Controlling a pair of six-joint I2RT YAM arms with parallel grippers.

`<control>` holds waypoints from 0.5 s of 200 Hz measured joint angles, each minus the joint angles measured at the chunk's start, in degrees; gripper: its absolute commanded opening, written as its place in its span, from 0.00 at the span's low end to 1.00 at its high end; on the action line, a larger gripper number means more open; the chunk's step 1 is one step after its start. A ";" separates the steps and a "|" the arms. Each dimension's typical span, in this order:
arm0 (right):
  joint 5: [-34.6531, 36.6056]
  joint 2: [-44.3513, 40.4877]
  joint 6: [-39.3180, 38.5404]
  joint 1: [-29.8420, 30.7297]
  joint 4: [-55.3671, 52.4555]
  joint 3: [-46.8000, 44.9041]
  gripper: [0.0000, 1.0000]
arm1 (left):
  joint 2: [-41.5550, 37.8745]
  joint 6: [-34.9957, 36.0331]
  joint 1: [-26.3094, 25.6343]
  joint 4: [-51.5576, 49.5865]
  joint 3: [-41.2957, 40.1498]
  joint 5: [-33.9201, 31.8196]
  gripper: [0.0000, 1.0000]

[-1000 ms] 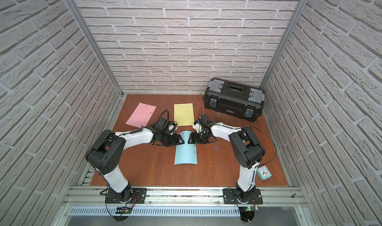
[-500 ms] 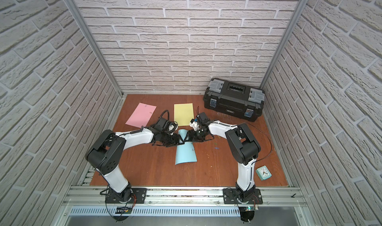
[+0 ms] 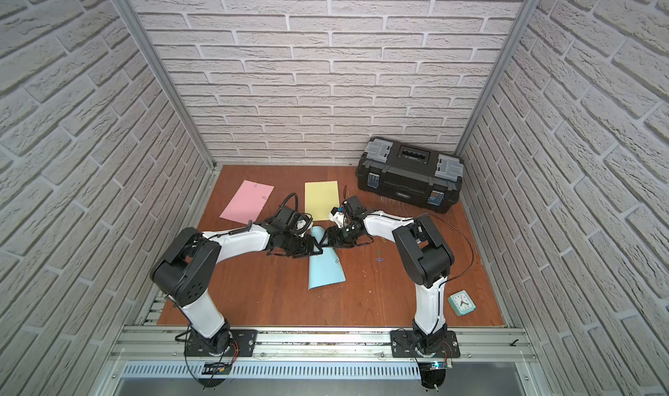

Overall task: Unclip the paperclips from the documents
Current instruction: Pick up the document from the center of the board.

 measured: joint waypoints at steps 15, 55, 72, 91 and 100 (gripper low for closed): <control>-0.13 0.00 0.00 0.02 0.00 -0.02 0.68 | 0.00 -0.07 0.02 -0.04 0.00 0.00 0.38; -0.20 0.00 0.00 -0.04 0.15 -0.13 0.68 | -0.28 -0.55 0.13 0.00 0.00 0.00 0.28; -0.22 -0.02 0.00 -0.31 0.33 -0.33 0.69 | -0.87 -0.68 0.20 0.00 0.00 0.04 0.27; -0.31 -0.63 -0.04 -0.87 0.33 -0.74 0.69 | -1.99 -0.63 0.39 -0.04 0.00 0.26 0.25; -0.35 -1.31 -0.11 -1.27 0.31 -1.03 0.69 | -2.64 -0.59 0.52 -0.09 0.02 0.46 0.25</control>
